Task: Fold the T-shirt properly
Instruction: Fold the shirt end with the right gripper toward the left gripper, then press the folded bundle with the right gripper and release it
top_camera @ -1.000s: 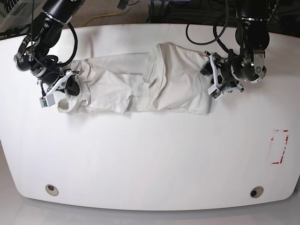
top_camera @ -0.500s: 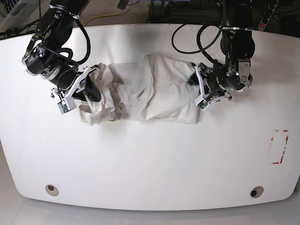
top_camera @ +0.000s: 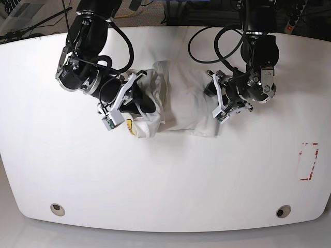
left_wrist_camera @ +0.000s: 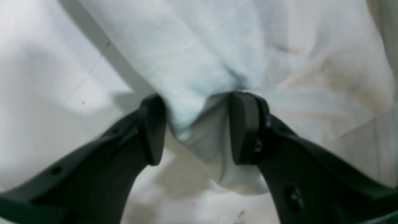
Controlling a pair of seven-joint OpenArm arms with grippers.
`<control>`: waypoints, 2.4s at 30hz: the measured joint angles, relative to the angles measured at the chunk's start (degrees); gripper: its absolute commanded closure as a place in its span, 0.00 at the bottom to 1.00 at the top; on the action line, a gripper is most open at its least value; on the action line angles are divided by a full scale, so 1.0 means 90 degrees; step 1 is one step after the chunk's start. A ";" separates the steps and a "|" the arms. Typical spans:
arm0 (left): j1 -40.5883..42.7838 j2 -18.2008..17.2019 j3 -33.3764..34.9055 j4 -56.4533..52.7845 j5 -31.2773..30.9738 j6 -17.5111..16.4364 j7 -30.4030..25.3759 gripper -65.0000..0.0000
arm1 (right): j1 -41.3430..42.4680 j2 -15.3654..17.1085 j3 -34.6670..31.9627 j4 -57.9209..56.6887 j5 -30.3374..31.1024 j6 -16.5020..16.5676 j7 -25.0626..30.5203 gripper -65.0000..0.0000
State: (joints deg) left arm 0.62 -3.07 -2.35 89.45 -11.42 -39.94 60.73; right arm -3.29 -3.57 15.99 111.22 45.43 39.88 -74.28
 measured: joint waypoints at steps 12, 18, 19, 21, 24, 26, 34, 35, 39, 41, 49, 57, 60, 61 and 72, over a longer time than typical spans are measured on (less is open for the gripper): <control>0.0000 0.0002 -0.0029 0.0000 -0.0024 -0.0002 0.0000 0.54 | 0.0432 -0.0129 -0.0950 -0.1559 -0.0015 -0.0034 0.1027 0.96; 0.0012 0.0005 -0.0036 0.0000 -0.0041 0.0000 0.0000 0.54 | 0.0903 0.0097 -0.1467 -0.2482 0.0053 -0.0117 0.1610 0.44; 0.0015 0.0005 -0.0044 0.0000 -0.0041 -0.0002 -0.0002 0.54 | 0.0942 0.0124 -0.1615 -0.2584 0.0032 -0.0372 0.1749 0.37; 0.0012 0.0007 -0.0044 0.0005 -0.0041 -0.0002 -0.0002 0.54 | 0.0981 0.0148 -0.1880 -0.2676 0.0007 -0.0816 0.1996 0.27; 0.0015 0.0022 -0.0117 0.0058 -0.0046 -0.0002 0.0007 0.54 | 0.1027 0.0301 -0.2380 -0.2671 0.0148 -0.1399 0.2225 0.25; 0.0039 0.0061 -0.0328 0.0180 -0.0078 -0.0002 0.0163 0.54 | 0.1042 0.0486 -0.2603 -0.2511 0.0146 -0.1613 0.2198 0.27; 0.0073 -0.0109 -0.0959 0.1066 -0.0940 0.0000 0.0282 0.55 | 0.0600 0.1005 -0.2667 -0.1229 0.0189 -0.1610 0.2263 0.30; 0.0051 -0.0160 -0.0996 0.1163 -0.0974 -0.0002 0.0277 0.55 | 0.0532 0.1056 -0.2676 -0.1202 0.0202 -0.1600 0.2239 0.30; 0.0221 -0.0483 -0.1460 0.1481 -0.1025 0.0000 0.0253 0.55 | 0.0199 0.1338 -0.2637 -0.1044 0.0102 -0.1654 0.2229 0.30; 0.0386 -0.0605 -0.1698 0.1530 -0.0954 0.0000 0.0318 0.55 | 0.0141 0.1392 -0.2637 -0.1010 0.0104 -0.1647 0.2227 0.30; 0.0806 -0.1061 -0.2001 0.1552 -0.1003 0.0000 0.0274 0.55 | 0.0138 0.1634 -0.2674 -0.0993 -0.0248 -0.1651 0.2232 0.29; 0.1107 -0.1059 -0.2370 0.1547 -0.0996 0.0000 0.0294 0.55 | 0.0112 0.1579 -0.3672 -0.0420 -0.2266 -0.1649 0.2256 0.30; 0.1209 -0.1083 -0.2404 0.1549 -0.0979 0.0000 0.0289 0.55 | -0.0066 0.1540 -0.4061 -0.0202 -0.3213 -0.1668 0.2302 0.33; 0.1229 -0.1083 -0.2404 0.1549 -0.0979 0.0000 0.0294 0.55 | -0.0095 0.1542 -0.4126 -0.0189 -0.3412 -0.1647 0.2307 0.36; 0.1287 -0.1071 -0.2412 0.1545 -0.0979 0.0000 0.0291 0.55 | -0.0299 0.1246 -0.4269 -0.0291 -0.4580 -0.1649 0.2956 0.98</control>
State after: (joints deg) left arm 12.21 -12.71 -24.05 103.35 -20.23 -39.94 63.35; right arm -5.98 7.64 -22.44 108.60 4.21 25.04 -47.68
